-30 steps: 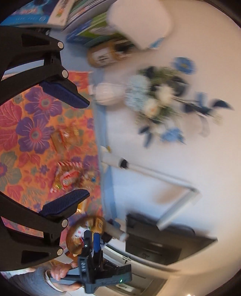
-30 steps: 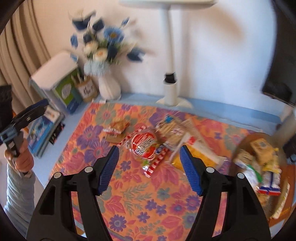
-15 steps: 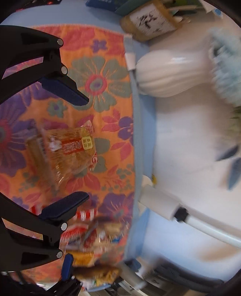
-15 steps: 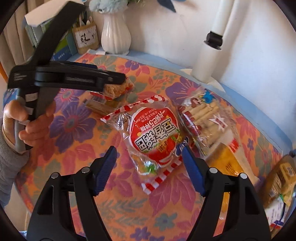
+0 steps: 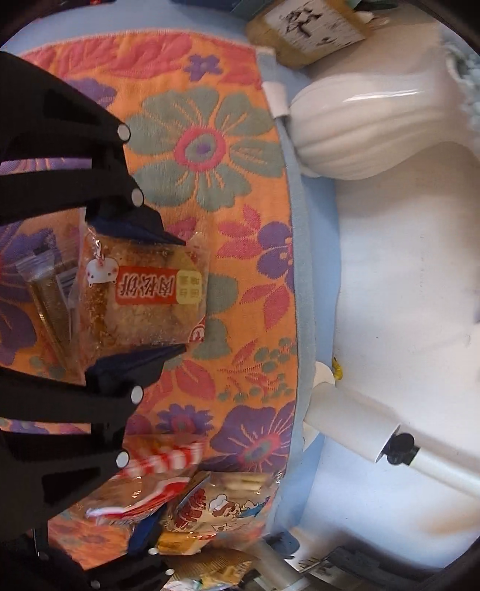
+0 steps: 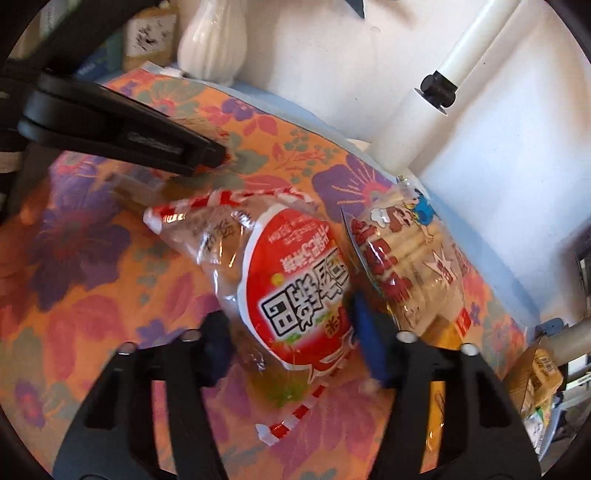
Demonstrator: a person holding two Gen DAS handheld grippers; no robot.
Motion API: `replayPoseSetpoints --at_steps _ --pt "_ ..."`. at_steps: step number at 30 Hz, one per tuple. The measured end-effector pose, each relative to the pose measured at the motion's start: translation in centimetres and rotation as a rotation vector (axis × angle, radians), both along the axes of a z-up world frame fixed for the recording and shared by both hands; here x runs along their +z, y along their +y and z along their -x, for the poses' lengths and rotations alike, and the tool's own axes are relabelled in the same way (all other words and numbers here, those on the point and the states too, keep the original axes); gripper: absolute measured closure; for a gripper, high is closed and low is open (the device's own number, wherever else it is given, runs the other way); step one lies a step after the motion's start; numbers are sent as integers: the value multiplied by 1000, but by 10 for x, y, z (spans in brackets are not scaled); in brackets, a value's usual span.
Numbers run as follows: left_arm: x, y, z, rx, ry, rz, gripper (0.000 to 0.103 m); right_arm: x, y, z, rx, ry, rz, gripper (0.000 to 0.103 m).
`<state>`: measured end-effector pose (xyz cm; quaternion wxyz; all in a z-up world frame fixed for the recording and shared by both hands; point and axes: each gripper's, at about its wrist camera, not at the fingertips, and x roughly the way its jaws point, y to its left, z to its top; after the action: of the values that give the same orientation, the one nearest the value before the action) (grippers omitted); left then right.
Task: Organize snacks
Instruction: 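Grasp the brown cake pack with the left tool while the right tool grasps the red-white bag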
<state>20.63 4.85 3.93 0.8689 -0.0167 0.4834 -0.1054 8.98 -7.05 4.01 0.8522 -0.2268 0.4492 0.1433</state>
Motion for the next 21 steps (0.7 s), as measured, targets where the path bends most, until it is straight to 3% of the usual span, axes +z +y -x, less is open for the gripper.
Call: replayPoseSetpoints --at_steps 4,8,11,15,17,21 --pt "19 0 22 -20 -36 6 56 15 -14 30 -1 27 -44 49" --pt "48 4 69 -53 -82 38 56 29 -34 66 -53 54 -74 49" --pt "65 -6 117 -98 -115 34 56 33 -48 100 -171 33 21 49" --pt "61 -30 162 -134 -111 8 56 23 -58 133 -300 -8 123 48" --pt "45 -45 183 -127 -98 -7 56 15 -64 140 -304 64 30 48" --pt "17 -53 202 -93 -90 4 56 24 -75 158 -260 129 -163 31"
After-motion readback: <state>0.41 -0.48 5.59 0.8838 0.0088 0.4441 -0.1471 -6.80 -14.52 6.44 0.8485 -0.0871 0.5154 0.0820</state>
